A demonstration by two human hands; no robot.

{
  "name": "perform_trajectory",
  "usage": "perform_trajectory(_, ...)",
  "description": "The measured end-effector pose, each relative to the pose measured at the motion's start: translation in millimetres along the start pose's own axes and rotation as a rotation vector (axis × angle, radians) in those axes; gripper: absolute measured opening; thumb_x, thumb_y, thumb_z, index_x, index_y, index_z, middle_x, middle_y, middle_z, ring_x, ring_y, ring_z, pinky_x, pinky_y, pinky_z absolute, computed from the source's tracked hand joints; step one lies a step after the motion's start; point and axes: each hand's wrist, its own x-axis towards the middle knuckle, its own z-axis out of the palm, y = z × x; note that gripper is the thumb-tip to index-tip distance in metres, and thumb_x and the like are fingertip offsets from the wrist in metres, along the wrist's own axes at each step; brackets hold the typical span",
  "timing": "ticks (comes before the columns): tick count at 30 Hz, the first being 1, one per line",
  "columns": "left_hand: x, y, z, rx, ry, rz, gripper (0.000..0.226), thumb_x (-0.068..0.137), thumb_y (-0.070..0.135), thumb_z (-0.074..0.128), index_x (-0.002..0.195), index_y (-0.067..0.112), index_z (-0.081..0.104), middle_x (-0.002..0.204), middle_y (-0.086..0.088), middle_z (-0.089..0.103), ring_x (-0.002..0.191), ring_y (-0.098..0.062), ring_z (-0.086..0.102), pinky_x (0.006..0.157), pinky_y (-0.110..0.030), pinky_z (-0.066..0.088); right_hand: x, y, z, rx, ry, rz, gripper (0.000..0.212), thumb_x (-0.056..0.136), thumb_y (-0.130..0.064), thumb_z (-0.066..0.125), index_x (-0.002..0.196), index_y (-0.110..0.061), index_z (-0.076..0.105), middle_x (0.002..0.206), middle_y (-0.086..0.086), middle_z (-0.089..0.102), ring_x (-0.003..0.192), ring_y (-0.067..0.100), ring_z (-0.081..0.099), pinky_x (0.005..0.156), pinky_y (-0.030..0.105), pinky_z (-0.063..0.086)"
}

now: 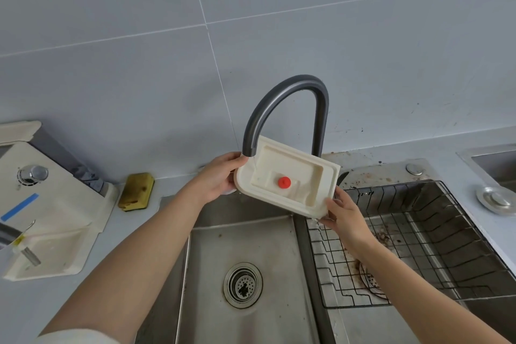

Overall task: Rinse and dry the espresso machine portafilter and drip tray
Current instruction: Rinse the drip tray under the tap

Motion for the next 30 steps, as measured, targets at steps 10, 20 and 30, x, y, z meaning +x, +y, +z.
perform_trajectory(10, 5, 5, -11, -0.058, 0.016, 0.026, 0.035, 0.096, 0.011, 0.045, 0.128, -0.002, 0.047, 0.094, -0.01, 0.062, 0.079, -0.019, 0.063, 0.06, -0.026, 0.057, 5, -2, 8, 0.001, -0.037, -0.03, 0.04, 0.098, -0.003, 0.036, 0.135, -0.017, 0.036, 0.096, 0.002, 0.057, 0.087, 0.01, 0.058, 0.062, 0.018, 0.054)
perform_trajectory(20, 3, 10, -32, -0.073, 0.025, 0.14, 0.017, 0.094, 0.011, 0.047, 0.109, 0.009, 0.056, 0.096, -0.004, 0.064, 0.084, -0.015, 0.063, 0.063, -0.022, 0.057, 15, -5, 27, -0.025, -0.07, -0.091, 0.04, 0.098, -0.003, 0.036, 0.135, -0.016, 0.037, 0.102, 0.001, 0.059, 0.098, 0.016, 0.058, 0.079, 0.027, 0.051)
perform_trajectory(30, -1, 12, -47, -0.042, 0.043, 0.193, 0.029, 0.094, 0.012, 0.046, 0.123, 0.008, 0.05, 0.1, -0.002, 0.061, 0.088, -0.015, 0.06, 0.059, -0.02, 0.055, 22, -4, 44, -0.066, -0.094, -0.118, 0.04, 0.099, -0.005, 0.035, 0.138, -0.012, 0.034, 0.112, 0.007, 0.055, 0.096, 0.012, 0.057, 0.067, 0.017, 0.056)
